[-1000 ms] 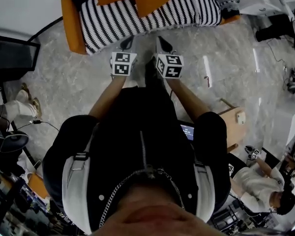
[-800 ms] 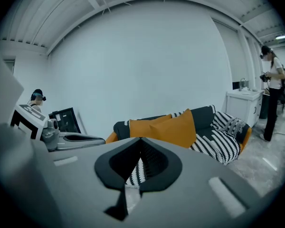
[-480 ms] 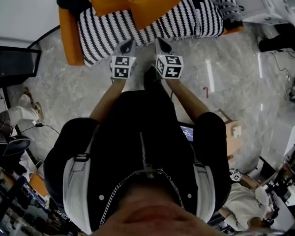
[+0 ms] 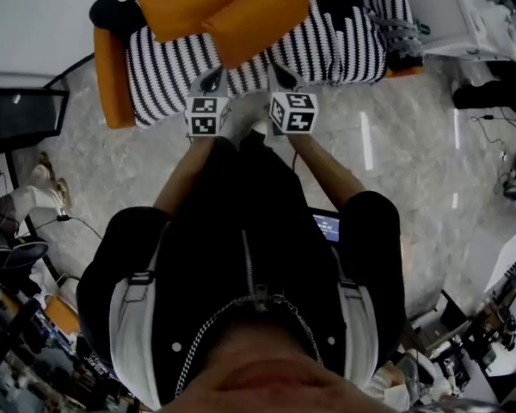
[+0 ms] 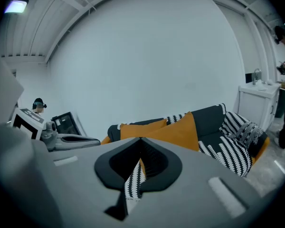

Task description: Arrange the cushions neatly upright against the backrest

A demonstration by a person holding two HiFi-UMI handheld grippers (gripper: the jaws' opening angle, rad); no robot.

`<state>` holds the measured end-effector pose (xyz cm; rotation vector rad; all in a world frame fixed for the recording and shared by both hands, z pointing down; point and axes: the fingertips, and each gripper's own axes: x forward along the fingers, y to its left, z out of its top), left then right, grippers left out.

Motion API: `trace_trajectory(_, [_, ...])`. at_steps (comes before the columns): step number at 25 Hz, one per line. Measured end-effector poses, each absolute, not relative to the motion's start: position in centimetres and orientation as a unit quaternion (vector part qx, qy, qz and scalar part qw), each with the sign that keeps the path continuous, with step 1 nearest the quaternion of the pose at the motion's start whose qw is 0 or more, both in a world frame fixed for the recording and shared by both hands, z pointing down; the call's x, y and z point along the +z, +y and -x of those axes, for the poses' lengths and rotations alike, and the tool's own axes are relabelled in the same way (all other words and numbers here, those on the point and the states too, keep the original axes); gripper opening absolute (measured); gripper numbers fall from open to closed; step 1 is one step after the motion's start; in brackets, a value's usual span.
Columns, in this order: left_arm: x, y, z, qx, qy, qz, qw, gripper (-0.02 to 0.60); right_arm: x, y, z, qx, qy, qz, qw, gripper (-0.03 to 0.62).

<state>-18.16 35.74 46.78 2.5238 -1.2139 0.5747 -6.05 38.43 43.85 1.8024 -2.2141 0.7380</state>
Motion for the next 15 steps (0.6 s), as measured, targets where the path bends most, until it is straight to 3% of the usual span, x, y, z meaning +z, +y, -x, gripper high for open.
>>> trace_trajectory(15, [49.7, 28.8, 13.2, 0.208, -0.445, -0.854, 0.170, 0.011, 45.9, 30.0, -0.6, 0.259, -0.755, -0.592, 0.111, 0.003])
